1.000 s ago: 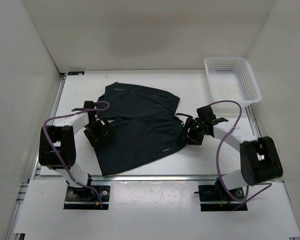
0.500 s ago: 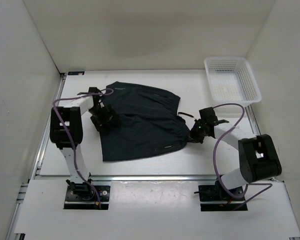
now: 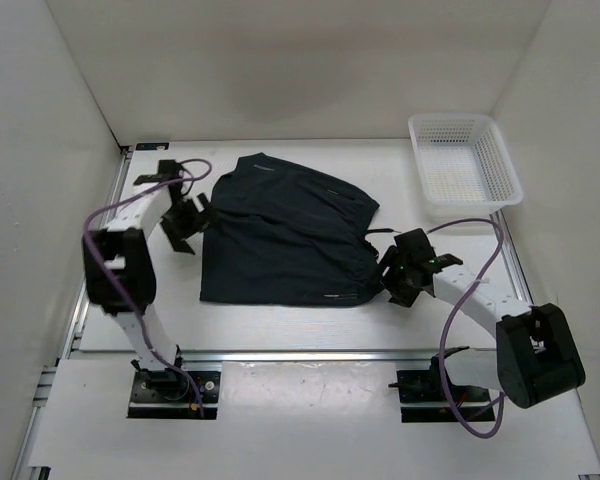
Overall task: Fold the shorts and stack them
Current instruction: Flatten the shorts out, then fold the shorts
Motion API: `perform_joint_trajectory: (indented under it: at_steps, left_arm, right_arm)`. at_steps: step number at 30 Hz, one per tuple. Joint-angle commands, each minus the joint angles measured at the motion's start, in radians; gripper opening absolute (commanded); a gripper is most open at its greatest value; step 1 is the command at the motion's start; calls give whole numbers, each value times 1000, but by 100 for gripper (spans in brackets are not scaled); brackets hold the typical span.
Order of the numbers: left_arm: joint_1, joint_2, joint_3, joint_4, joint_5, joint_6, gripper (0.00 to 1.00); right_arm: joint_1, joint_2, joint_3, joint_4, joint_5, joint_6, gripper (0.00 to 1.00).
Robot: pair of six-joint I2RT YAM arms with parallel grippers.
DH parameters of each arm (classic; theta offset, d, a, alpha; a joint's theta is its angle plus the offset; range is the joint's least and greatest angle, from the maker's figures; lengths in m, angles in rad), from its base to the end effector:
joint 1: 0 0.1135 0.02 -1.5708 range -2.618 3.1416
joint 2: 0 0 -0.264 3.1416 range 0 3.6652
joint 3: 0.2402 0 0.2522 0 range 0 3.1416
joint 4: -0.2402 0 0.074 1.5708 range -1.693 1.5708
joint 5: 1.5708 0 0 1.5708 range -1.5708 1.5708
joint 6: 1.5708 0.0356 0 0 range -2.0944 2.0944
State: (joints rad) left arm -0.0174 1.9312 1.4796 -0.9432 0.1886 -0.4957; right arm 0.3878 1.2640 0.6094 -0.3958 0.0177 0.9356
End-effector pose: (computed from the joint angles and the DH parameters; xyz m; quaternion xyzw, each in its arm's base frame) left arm 0.3786 -0.0133 0.2003 -0.2269 0.9654 -0.1129 0.0608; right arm 0.2091 0.0847 0.1685 0.2636 0.9297 0.1513 0.2082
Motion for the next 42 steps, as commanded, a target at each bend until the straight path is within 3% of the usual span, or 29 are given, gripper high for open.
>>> perform_joint_trajectory:
  at_steps: [1,7,12,15,22,24,25,27,29,32,35,36,38,39,42]
  left_arm:
    - [54,-292,-217,-37,-57,-39,100]
    - [86,-587,-566,15,27,-127,100]
    - [40,-552,-639,52,107,-164,100]
    - [40,-519,-648,72,23,-176,100]
    - [60,-368,-630,155,8,-176,97]
    - [60,-322,-619,181,8,-166,84]
    - [60,-311,-604,181,8,-165,48]
    - [60,-311,-604,181,8,-165,13]
    - [60,-311,-604,181,8,-156,10]
    - [60,-359,-604,181,18,-146,10]
    - [60,-422,-604,181,40,-136,10]
    - [60,-437,-604,181,55,-136,10]
    - [60,-486,-604,181,69,-127,10]
    - [60,-503,-593,167,78,-127,10]
    - [106,-575,-549,121,78,-104,10]
  right_arm:
    - [2,-57,41,-52,94,11,78]
    - [2,-89,41,-87,146,11,80]
    - [2,-98,41,-97,146,0,80]
    - [2,-120,41,-97,127,0,80]
    - [2,-156,0,-83,59,19,80]
    - [2,-147,-25,-46,36,19,80]
    - [2,-147,-25,-31,6,19,80]
    - [2,-106,-25,9,-22,19,80]
    - [2,-75,-25,34,-35,19,78]
    - [11,-15,-25,86,-47,28,66]
    - [11,5,-36,153,-3,52,38]
    - [11,14,-36,166,7,52,22]
    - [20,14,-22,152,16,52,5]
    - [20,14,-13,135,33,52,0]
    - [20,-37,0,57,65,25,0]
